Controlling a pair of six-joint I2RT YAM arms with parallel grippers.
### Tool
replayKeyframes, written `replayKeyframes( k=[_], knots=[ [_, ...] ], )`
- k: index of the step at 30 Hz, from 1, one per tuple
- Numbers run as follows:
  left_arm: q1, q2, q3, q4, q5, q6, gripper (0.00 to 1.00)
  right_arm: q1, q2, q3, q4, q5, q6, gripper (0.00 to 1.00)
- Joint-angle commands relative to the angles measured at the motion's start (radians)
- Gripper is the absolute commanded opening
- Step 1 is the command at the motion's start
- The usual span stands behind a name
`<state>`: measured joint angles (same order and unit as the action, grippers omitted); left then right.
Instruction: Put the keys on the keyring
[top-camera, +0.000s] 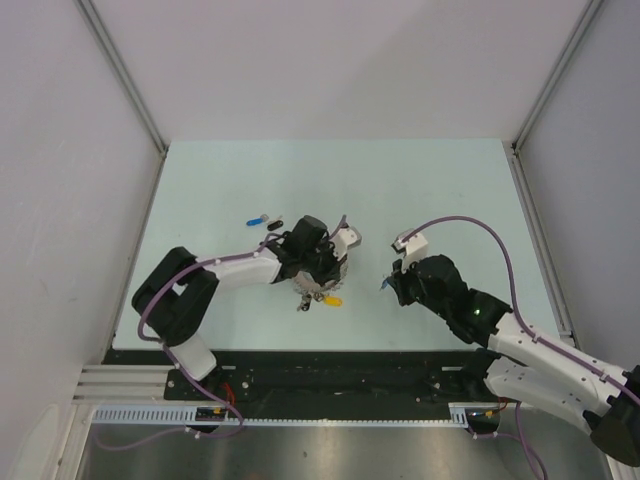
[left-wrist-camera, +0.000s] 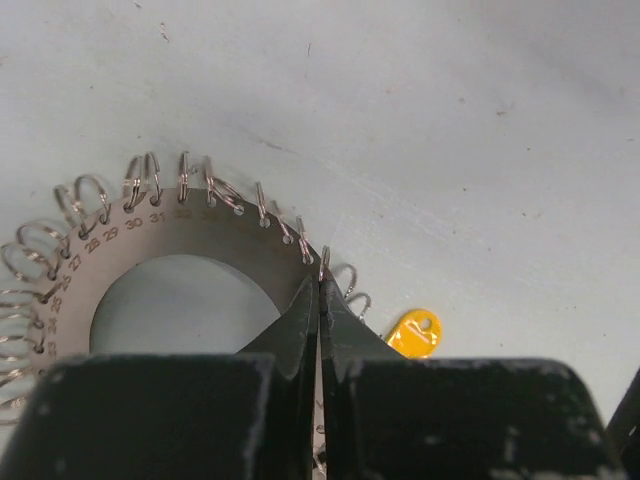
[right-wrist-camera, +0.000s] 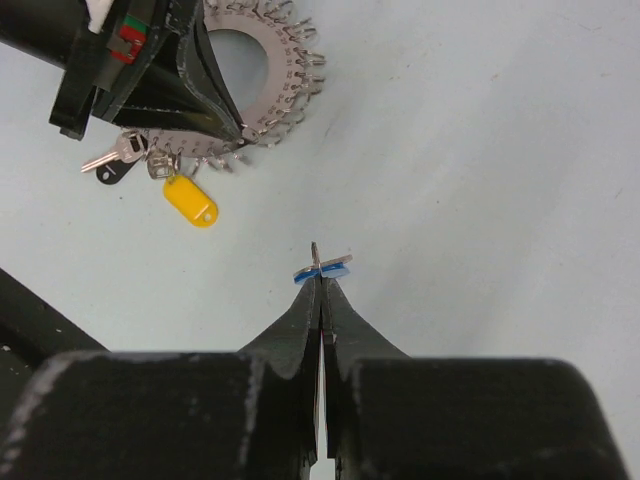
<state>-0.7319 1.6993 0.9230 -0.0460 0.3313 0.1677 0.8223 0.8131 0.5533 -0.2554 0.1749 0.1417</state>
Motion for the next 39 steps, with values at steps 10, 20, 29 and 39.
replayKeyframes(
  k=[10, 20, 29, 39],
  knots=[
    [-0.006, -0.292, -0.111, 0.196, 0.168, 0.099, 0.00, 0.047, -0.061, 0.028, 0.035, -0.114, -0.057, 0.00],
    [-0.006, -0.337, -0.131, 0.291, 0.353, 0.234, 0.01, 0.123, 0.015, 0.177, -0.119, -0.058, -0.139, 0.00],
    [-0.006, -0.369, -0.167, 0.314, 0.443, 0.311, 0.00, 0.146, 0.049, 0.252, -0.174, -0.043, -0.283, 0.00],
    [-0.006, -0.369, -0.187, 0.376, 0.466, 0.230, 0.00, 0.172, 0.100, 0.258, -0.153, -0.017, -0.329, 0.00]
  ],
)
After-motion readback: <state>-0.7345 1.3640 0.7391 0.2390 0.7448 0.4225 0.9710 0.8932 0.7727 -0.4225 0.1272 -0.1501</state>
